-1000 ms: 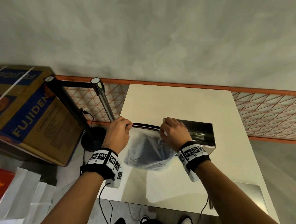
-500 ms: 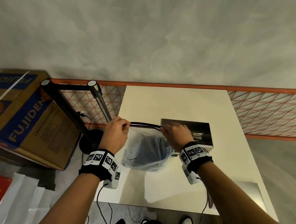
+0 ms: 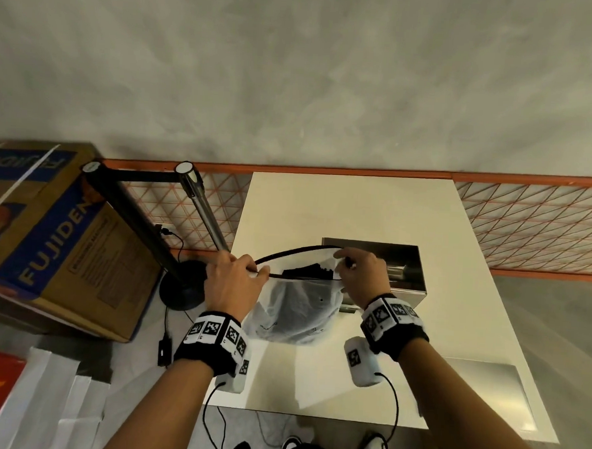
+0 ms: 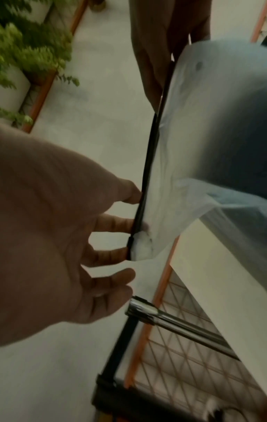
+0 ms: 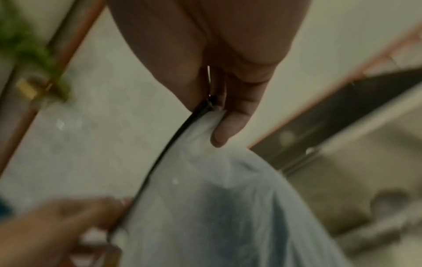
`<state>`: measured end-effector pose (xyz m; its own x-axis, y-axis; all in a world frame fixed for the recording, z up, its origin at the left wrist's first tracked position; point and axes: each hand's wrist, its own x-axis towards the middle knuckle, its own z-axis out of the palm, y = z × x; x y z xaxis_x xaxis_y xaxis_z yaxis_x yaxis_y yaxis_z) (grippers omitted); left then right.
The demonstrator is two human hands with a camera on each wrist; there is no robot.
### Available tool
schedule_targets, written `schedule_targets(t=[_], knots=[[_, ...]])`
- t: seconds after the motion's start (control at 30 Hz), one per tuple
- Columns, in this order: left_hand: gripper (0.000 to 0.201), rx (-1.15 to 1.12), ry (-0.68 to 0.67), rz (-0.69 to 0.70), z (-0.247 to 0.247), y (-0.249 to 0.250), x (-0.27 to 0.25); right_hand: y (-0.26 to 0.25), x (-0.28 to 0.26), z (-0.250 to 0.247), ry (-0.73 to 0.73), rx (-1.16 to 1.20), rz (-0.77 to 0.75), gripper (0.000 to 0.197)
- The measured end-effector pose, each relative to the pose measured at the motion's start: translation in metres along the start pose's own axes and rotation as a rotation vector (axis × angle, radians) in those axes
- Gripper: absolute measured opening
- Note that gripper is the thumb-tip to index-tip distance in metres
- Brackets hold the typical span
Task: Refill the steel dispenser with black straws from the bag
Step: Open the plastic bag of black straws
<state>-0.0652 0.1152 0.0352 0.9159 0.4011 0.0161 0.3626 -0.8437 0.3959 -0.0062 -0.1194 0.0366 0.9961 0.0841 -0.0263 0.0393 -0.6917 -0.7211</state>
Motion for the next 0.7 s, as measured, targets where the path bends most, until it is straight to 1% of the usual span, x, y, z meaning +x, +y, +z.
schedule_targets(t=[0.07,0.13,0.17,0.23,0.27,0.3,0.37,0.4,0.43,0.5,0.53,0.57,0.6,0.63,0.67,0.7], knots=[[0.025,-0.05,-0.043,-0.068,-0.001,0.001,-0.002,0.005,-0.002,0.001,-0.03,0.24,0.085,0.025],[0.018,-0.134,-0.124,-0.112,0.001,0.0,-0.001,0.004,-0.007,0.0,-0.043,0.463,0.191,0.027],[0.014,-0.195,-0.152,-0.111,0.002,0.001,0.001,0.002,-0.008,-0.001,-0.056,0.603,0.255,0.028],[0.009,-0.284,-0.159,-0.07,0.003,0.004,0.004,-0.008,-0.012,-0.006,-0.136,0.877,0.379,0.032],[0.014,-0.319,-0.155,-0.043,0.003,0.008,0.004,-0.012,-0.014,-0.007,-0.168,0.973,0.422,0.035],[0.02,-0.386,-0.131,-0.006,0.006,0.011,0.006,-0.015,-0.014,-0.007,-0.187,1.018,0.462,0.038],[0.03,-0.573,-0.106,0.01,0.009,0.02,0.008,-0.016,-0.012,0.0,-0.165,1.065,0.546,0.041],[0.034,-0.694,-0.116,-0.029,0.01,0.024,0.009,-0.018,-0.011,0.003,-0.142,1.09,0.595,0.041],[0.039,-0.848,-0.126,-0.102,0.015,0.026,0.01,-0.019,-0.01,0.005,-0.12,1.115,0.648,0.041],[0.043,-1.155,-0.153,-0.352,0.021,0.026,0.011,-0.019,-0.012,0.005,-0.135,1.2,0.714,0.034],[0.043,-1.23,-0.157,-0.484,0.024,0.022,0.012,-0.018,-0.014,0.001,-0.155,1.247,0.738,0.031],[0.043,-1.273,-0.175,-0.574,0.028,0.016,0.011,-0.014,-0.016,0.001,-0.166,1.259,0.77,0.032],[0.041,-1.269,-0.207,-0.648,0.03,0.013,0.009,-0.01,-0.018,0.001,-0.183,1.281,0.788,0.033],[0.039,-1.276,-0.265,-0.672,0.032,0.009,0.005,-0.005,-0.019,0.003,-0.182,1.236,0.79,0.031],[0.035,-1.274,-0.336,-0.665,0.034,0.007,0.001,0.0,-0.018,0.007,-0.165,1.156,0.774,0.024],[0.027,-1.28,-0.39,-0.641,0.035,0.007,-0.003,0.003,-0.017,0.01,-0.134,1.037,0.734,0.014]])
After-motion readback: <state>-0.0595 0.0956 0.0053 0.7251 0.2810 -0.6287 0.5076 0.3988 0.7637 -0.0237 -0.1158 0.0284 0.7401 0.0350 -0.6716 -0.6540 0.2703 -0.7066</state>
